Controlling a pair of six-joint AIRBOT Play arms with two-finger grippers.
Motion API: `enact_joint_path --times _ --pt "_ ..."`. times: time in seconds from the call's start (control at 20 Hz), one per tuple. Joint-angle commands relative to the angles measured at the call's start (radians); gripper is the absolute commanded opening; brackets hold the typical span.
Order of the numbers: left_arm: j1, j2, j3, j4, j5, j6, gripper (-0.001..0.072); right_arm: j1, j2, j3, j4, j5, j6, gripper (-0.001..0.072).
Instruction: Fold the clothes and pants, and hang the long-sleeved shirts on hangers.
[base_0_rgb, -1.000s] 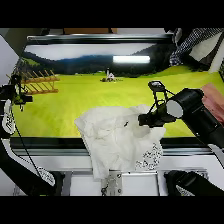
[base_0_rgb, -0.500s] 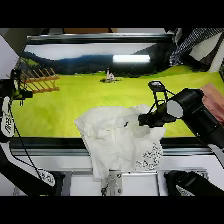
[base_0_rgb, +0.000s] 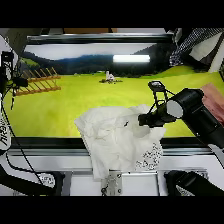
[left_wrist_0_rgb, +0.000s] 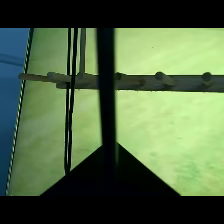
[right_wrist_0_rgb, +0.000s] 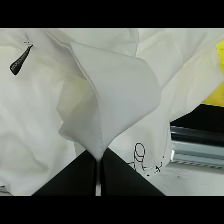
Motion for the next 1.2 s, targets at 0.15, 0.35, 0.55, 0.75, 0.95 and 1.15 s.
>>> enact_joint_path --times 0.15,0.35,0.55,0.75,0.95,1.15 --pt "-0.079 0.157 -0.045 -0.151 -0.127 0.235 0.0015 0.001 0.000 0.000 0.000 0.000 0.000 0.0015" --pt "-0.109 0.390 -0.274 -0.639 -0.231 0.848 0.0014 0.001 0.000 0.000 0.000 0.000 0.000 0.0015" --pt "-0.094 0.530 -0.418 -0.973 -0.588 1.223 0.0014 0.001 0.000 0.000 0.000 0.000 0.001 0.0015" --pt "-0.094 0.639 -0.502 -0.972 -0.542 1.241 0.0015 0.001 0.000 0.000 0.000 0.000 0.000 0.0015" --pt "-0.094 0.710 -0.603 -0.961 -0.613 1.304 0.0015 0.001 0.000 0.000 0.000 0.000 0.000 0.0015" --pt "-0.095 0.737 -0.707 -0.943 -0.734 1.306 0.0014 0.001 0.000 0.000 0.000 0.000 0.001 0.0015"
